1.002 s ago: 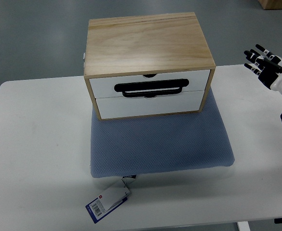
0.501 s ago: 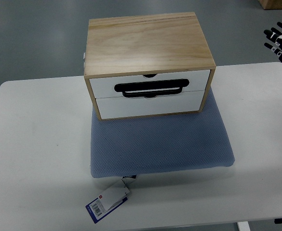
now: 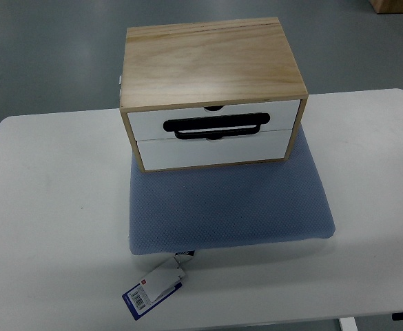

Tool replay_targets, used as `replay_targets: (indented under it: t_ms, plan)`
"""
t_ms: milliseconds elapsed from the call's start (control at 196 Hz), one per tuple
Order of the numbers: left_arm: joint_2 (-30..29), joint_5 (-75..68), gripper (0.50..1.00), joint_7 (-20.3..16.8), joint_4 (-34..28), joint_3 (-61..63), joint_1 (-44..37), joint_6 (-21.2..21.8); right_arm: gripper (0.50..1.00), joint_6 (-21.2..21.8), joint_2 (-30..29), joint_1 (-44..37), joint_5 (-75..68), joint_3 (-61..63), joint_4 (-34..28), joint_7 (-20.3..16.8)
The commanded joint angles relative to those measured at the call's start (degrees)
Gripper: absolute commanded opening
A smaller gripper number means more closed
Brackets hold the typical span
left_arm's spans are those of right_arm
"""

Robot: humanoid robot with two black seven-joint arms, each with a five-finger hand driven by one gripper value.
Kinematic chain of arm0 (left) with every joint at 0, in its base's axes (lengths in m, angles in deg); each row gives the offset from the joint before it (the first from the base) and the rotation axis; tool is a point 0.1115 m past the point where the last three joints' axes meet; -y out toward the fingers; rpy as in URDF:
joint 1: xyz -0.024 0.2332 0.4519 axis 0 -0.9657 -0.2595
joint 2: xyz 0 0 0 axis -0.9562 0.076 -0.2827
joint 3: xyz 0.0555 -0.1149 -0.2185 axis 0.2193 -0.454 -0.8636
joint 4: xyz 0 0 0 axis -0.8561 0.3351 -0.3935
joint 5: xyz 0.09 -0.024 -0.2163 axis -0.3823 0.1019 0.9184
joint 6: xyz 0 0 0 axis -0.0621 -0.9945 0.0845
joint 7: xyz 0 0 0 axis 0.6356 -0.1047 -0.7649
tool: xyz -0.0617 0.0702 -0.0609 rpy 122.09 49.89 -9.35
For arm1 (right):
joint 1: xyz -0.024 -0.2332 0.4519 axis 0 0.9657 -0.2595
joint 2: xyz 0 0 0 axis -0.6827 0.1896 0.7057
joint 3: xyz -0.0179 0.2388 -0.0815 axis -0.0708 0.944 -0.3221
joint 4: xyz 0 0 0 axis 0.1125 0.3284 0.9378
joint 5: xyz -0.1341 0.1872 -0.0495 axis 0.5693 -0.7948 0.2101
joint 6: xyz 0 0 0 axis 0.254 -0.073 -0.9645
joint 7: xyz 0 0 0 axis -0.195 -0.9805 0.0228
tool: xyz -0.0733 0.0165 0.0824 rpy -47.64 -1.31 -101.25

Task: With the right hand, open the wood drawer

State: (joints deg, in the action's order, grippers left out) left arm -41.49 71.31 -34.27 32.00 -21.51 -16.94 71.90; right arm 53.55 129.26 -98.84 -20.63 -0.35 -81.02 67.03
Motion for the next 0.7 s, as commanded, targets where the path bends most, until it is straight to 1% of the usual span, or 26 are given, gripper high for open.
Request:
replay_targets:
  t_ms: [0,77,128,133,164,230,312,363,368,378,598,654,660,695]
  plan:
    - [0.0,0.0,1.0,0.0,0.0,0.0,0.0,0.0,0.93,0.1,1.9,-5.0,-0.2,-3.3,-0.2,0.0]
    - [0.0,0.0,1.0,0.0,0.0,0.0,0.0,0.0,0.928,0.1,2.3,-8.2,-1.2,-5.8,-0.2,0.0]
    - [0.0,0.0,1.0,0.0,0.0,0.0,0.0,0.0,0.928,0.1,2.3,-8.2,-1.2,-5.8,-0.2,0.0]
    - [0.0,0.0,1.0,0.0,0.0,0.0,0.0,0.0,0.93,0.1,2.5,-10.0,-2.0,-7.2,-0.2,0.0]
    - [0.0,0.0,1.0,-0.1,0.0,0.0,0.0,0.0,0.928,0.2,2.5,-11.0,-2.4,-7.9,-0.3,0.0]
    - [0.0,0.0,1.0,0.0,0.0,0.0,0.0,0.0,0.928,0.1,2.5,-11.3,-2.6,-8.2,-0.2,0.0]
    - [0.0,0.0,1.0,-0.1,0.0,0.0,0.0,0.0,0.93,1.4,2.0,-11.8,-2.8,-8.7,-0.5,0.0]
    - [0.0,0.0,1.0,-0.1,0.0,0.0,0.0,0.0,0.93,1.4,2.0,-11.8,-2.8,-8.7,-0.5,0.0]
    - [0.0,0.0,1.0,0.0,0.0,0.0,0.0,0.0,0.93,2.8,1.9,-12.1,-2.6,-8.8,-1.2,-0.1]
    - [0.0,0.0,1.0,-0.1,0.0,0.0,0.0,0.0,0.928,3.3,1.8,-12.3,-2.5,-8.8,-1.4,-0.1]
    - [0.0,0.0,1.0,0.0,0.0,0.0,0.0,0.0,0.93,11.8,2.4,-13.4,0.6,-11.1,-7.2,-0.5]
    - [0.0,0.0,1.0,0.0,0.0,0.0,0.0,0.0,0.93,11.8,2.4,-13.4,0.6,-11.1,-7.2,-0.5]
    - [0.0,0.0,1.0,0.0,0.0,0.0,0.0,0.0,0.93,14.6,2.4,-13.9,2.7,-11.3,-8.7,-0.5]
    - [0.0,0.0,1.0,0.0,0.0,0.0,0.0,0.0,0.93,16.3,2.5,-14.1,4.2,-11.3,-9.9,-0.5]
